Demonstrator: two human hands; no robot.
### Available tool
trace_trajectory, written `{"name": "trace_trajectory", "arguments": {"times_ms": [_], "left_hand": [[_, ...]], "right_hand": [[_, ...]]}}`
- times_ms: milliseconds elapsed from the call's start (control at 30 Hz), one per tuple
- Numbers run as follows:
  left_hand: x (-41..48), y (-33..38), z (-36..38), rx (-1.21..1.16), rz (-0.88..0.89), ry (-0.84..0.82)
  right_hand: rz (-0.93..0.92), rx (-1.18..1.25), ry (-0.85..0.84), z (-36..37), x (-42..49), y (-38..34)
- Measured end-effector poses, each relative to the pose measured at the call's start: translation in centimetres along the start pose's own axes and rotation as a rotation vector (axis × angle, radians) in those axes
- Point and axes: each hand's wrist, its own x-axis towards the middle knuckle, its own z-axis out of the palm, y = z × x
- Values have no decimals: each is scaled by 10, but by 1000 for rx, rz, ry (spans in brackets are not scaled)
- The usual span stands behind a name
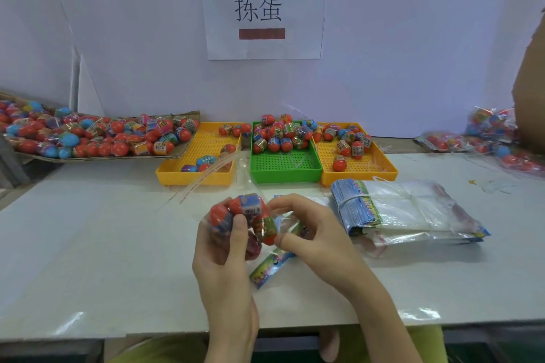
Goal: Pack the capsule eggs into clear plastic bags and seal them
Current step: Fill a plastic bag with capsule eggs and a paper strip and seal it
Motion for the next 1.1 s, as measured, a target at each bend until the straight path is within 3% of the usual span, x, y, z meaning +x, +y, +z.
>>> {"name": "trace_trajectory", "arguments": {"times_ms": [300, 533, 767, 1100], "left_hand": [[-5, 1, -2, 186, -49, -255], [-3, 2, -2, 122, -107, -182], [1, -5, -5, 196, -3, -56], [-1, -3, -1, 150, 11, 8]], "right_hand": [[-91, 147, 128, 7, 0, -9], [-88, 130, 119, 9, 2, -7], [-45, 173, 8, 6, 3, -5], [-47, 219, 144, 10, 4, -9]]}}
